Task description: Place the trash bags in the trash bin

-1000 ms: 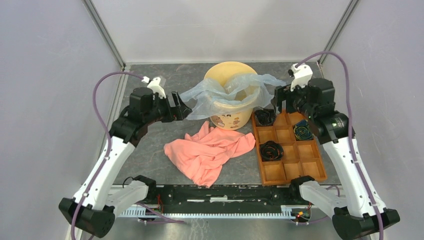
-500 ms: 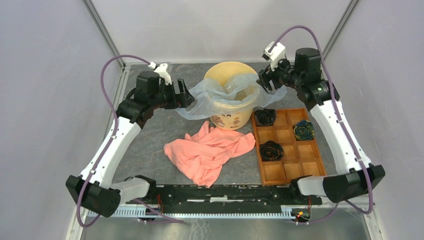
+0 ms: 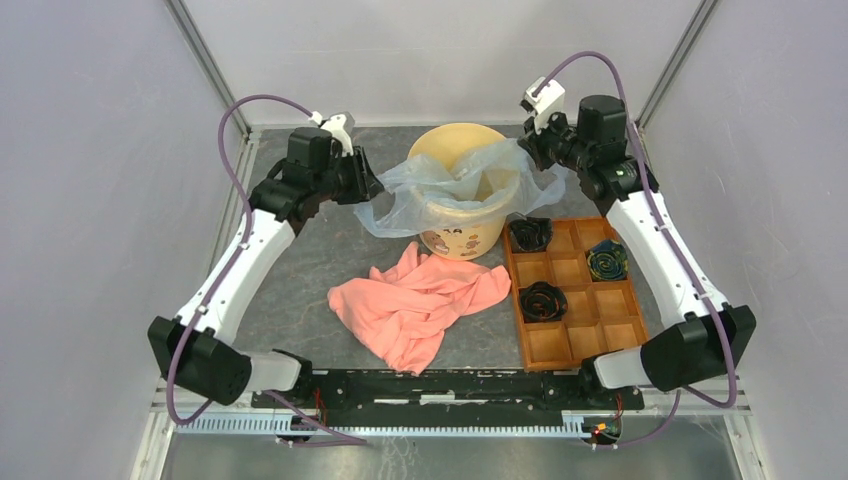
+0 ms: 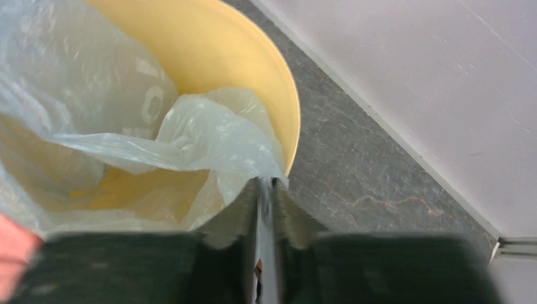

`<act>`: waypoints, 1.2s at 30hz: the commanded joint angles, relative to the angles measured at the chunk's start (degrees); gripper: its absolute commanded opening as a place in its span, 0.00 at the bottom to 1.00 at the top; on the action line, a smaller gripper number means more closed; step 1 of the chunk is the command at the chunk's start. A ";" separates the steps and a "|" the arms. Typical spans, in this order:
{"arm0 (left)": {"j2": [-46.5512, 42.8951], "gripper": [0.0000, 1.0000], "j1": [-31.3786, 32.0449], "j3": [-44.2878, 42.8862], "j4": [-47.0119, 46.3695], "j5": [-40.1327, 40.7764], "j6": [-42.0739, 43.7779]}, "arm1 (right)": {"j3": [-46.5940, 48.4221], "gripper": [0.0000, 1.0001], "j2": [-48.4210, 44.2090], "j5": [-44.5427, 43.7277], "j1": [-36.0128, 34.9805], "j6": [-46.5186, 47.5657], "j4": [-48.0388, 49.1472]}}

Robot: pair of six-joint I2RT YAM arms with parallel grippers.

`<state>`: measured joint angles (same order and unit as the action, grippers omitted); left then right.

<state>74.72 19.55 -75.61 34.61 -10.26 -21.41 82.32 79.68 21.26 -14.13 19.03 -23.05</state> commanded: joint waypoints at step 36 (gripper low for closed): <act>26.69 0.02 -9.92 -5.24 -28.97 -8.98 -21.26 | 2.84 0.01 29.28 1.08 6.04 -30.07 28.55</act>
<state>98.21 11.42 -80.03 9.89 -17.67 -37.41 88.66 107.83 20.53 -8.51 -7.53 1.98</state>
